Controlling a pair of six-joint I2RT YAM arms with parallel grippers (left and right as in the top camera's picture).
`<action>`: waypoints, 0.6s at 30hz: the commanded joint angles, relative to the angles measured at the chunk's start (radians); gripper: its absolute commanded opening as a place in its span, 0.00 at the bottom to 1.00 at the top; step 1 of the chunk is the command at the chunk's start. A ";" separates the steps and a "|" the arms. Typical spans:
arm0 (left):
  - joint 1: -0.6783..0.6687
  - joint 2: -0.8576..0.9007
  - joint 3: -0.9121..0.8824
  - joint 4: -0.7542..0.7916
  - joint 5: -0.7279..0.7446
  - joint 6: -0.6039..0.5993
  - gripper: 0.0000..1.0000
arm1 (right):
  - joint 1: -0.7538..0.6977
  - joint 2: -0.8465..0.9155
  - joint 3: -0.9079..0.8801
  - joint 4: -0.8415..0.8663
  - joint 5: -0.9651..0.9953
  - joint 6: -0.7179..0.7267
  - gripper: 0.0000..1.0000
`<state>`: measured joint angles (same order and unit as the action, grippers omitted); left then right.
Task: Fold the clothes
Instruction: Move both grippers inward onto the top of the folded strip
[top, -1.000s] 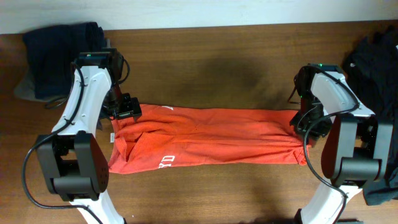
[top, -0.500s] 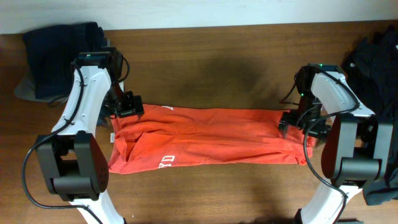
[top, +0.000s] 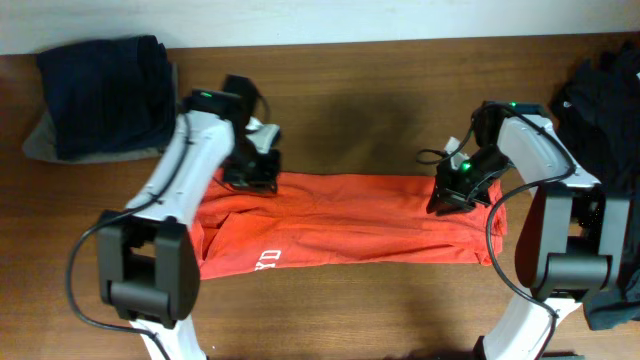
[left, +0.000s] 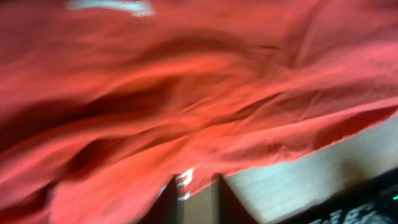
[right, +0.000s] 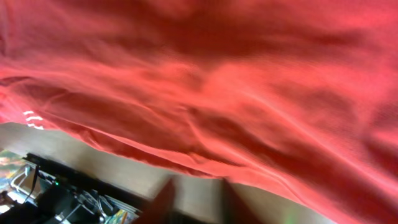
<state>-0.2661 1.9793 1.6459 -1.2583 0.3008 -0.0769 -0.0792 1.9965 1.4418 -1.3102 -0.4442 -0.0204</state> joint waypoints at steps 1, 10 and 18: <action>-0.070 -0.006 -0.080 0.067 0.036 -0.061 0.01 | 0.047 -0.006 0.010 0.009 -0.032 -0.032 0.04; -0.124 0.003 -0.237 0.317 0.032 -0.114 0.01 | 0.132 -0.006 -0.056 0.134 0.059 0.045 0.04; -0.124 0.003 -0.300 0.391 -0.034 -0.142 0.01 | 0.138 -0.006 -0.108 0.235 0.175 0.158 0.04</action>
<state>-0.3954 1.9793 1.3663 -0.8719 0.3023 -0.1848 0.0544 1.9965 1.3518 -1.0878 -0.3508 0.0620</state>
